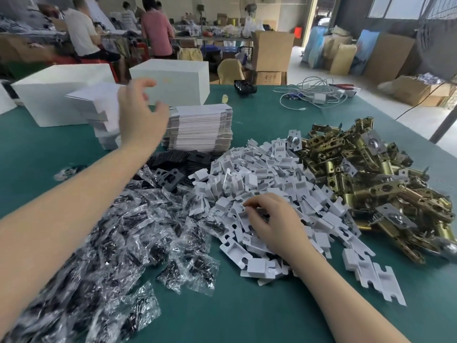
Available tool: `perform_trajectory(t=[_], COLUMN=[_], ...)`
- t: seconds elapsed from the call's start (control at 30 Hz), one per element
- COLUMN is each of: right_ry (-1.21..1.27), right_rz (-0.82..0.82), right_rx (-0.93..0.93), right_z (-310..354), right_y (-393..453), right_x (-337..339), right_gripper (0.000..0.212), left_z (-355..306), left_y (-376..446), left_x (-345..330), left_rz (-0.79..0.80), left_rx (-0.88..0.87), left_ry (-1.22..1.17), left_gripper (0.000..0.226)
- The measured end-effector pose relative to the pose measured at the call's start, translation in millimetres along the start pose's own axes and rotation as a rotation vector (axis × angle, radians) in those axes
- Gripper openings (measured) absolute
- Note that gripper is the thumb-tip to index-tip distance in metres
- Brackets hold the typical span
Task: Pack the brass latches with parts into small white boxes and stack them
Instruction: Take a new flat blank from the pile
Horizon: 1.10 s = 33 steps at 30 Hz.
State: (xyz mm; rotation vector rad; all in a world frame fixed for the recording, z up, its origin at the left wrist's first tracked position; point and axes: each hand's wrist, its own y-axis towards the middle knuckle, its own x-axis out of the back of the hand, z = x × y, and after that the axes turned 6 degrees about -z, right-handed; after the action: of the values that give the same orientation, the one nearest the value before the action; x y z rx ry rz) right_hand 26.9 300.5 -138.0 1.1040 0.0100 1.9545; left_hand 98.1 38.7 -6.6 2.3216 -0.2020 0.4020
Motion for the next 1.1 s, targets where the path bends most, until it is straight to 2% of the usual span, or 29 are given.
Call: perform_trajectory(t=[0.07, 0.13, 0.2, 0.27, 0.33, 0.4, 0.47, 0.53, 0.6, 0.7, 0.83, 0.97, 1.03, 1.1], right_ry=[0.03, 0.058, 0.064, 0.138, 0.258, 0.427, 0.641, 0.721, 0.615, 0.196, -0.126, -0.145, -0.109, -0.092], right_rz=[0.009, 0.009, -0.038, -0.184, -0.369, -0.497, -0.515, -0.446, -0.342, -0.202, -0.135, -0.134, -0.137, -0.135], right_rx=[-0.011, -0.018, -0.002, 0.005, -0.111, -0.316, -0.495, -0.592, -0.561, -0.324, -0.07, -0.029, -0.062, -0.079], right_z=[1, 0, 2, 3, 2, -3, -11, -17, -18, -12, -3, -7, -8, -9], right_y=[-1, -1, -2, -2, 0, 4, 9, 12, 12, 5, 0, -2, -1, -1], right_x=[1, 1, 2, 3, 10, 19, 28, 33, 31, 18, 8, 7, 8, 7], right_gripper=[0.02, 0.024, 0.022, 0.016, 0.024, 0.029, 0.028, 0.021, 0.017, 0.017, 0.03, 0.03, 0.029, 0.028], left_z=[-37, -66, -81, -84, -81, -71, -58, -49, -46, -45, -49, -53, -49, -40], left_y=[-26, -57, -90, -127, -159, -181, -194, -197, -199, -202, -194, -143, -98, -53], left_x=[-1, -5, -16, -33, -48, -57, -63, -65, -64, -64, -59, -51, -55, -64], left_rz=[0.131, 0.41, 0.727, 0.881, 0.853, 0.76, 0.705, 0.694, 0.686, 0.641, 0.484, 0.313, 0.271, 0.277], left_rx=[-0.002, 0.011, -0.011, -0.03, -0.075, -0.183, -0.33, -0.372, -0.35, -0.269, 0.18, 0.428, 0.44, 0.266], left_ry=[-0.145, -0.223, -0.15, -0.051, 0.016, 0.101, 0.151, 0.124, 0.071, 0.019, -0.263, -0.498, -0.494, -0.261], left_gripper=[0.039, 0.039, 0.042, 0.041, 0.031, 0.028, 0.031, 0.033, 0.03, 0.024, 0.018, 0.015, 0.015, 0.024])
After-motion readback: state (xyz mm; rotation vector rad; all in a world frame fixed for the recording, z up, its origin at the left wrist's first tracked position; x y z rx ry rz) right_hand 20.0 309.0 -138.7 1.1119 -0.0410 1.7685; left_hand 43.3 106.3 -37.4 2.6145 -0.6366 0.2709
